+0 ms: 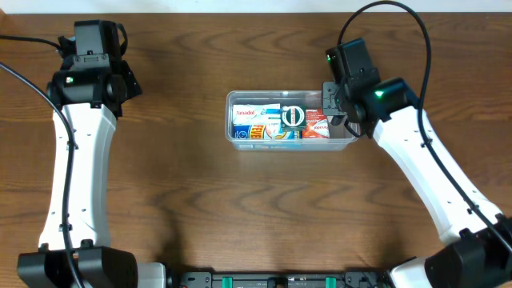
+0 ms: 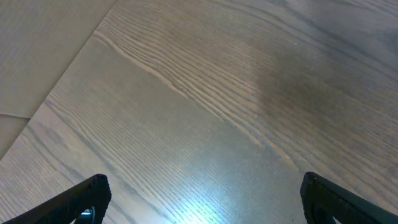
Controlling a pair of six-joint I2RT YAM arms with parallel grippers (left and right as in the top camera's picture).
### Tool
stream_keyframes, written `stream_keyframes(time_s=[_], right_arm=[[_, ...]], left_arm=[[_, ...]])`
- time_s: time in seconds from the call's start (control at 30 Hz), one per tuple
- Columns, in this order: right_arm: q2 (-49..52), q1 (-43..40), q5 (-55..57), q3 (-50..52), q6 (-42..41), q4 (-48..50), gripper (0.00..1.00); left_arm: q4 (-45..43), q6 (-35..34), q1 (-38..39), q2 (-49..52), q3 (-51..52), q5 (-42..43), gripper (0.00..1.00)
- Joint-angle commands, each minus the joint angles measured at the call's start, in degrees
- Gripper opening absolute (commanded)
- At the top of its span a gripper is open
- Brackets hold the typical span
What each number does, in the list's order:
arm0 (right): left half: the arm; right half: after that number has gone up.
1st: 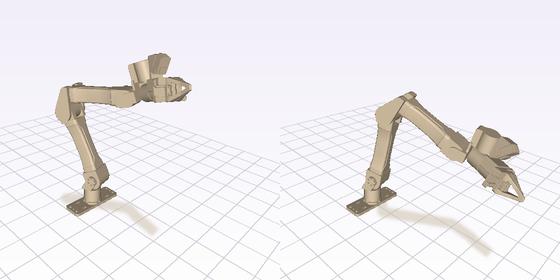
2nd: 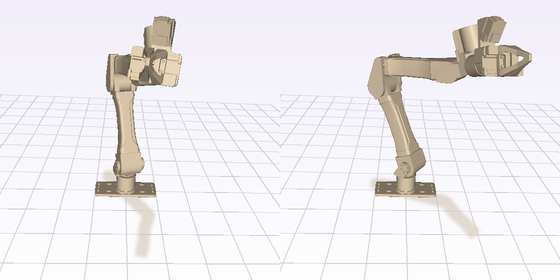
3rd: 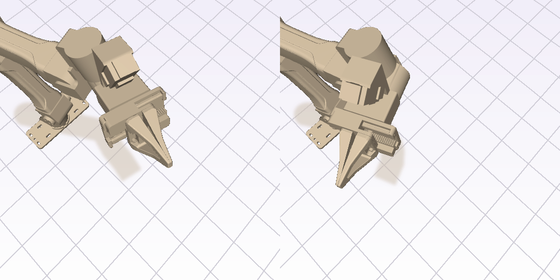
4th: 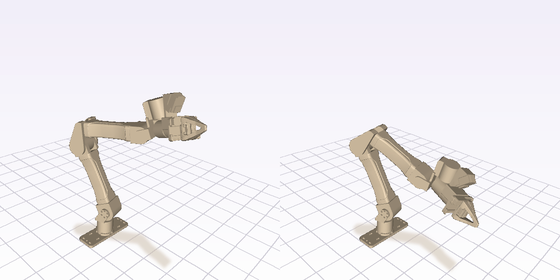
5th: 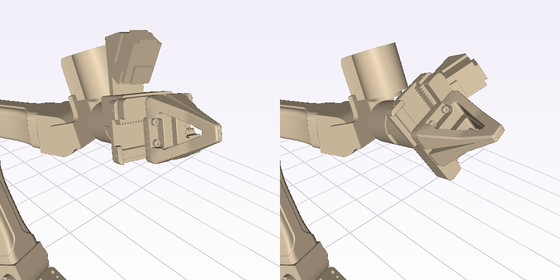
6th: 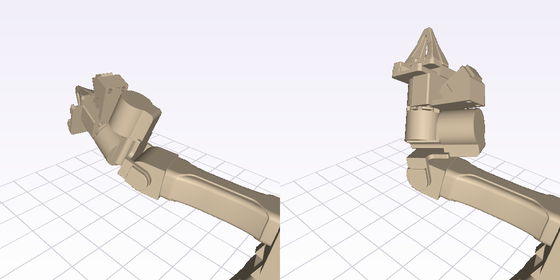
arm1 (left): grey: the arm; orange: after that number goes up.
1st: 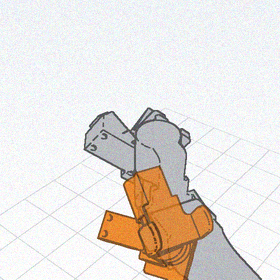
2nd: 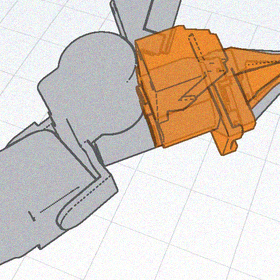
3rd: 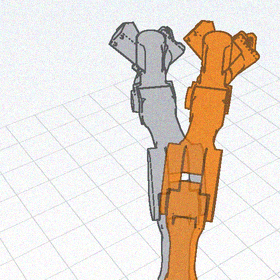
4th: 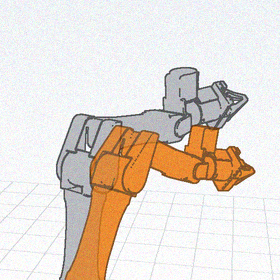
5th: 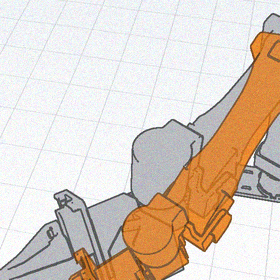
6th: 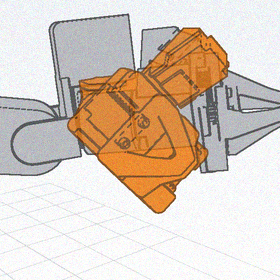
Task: Pack container
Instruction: 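Lift the bottle and carry it over the container's right end, then lower the bottle upright into the container's right end and release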
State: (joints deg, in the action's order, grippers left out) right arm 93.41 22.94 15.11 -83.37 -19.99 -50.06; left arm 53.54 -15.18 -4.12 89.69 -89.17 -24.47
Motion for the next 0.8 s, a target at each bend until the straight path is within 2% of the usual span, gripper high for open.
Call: stream_keyframes(time_s=[0.0, 0.77], right_arm=[[1.7, 0.24, 2.89, 0.57, -1.86, 0.22, 0.11], [13.35, -0.28, 2.93, 0.63, -1.86, 0.94, 0.14]], left_arm=[[0.02, 0.11, -0.2, -0.22, -0.42, -1.33, 0.98], [0.02, 0.09, -0.2, -0.22, -0.42, -1.31, 0.98]])
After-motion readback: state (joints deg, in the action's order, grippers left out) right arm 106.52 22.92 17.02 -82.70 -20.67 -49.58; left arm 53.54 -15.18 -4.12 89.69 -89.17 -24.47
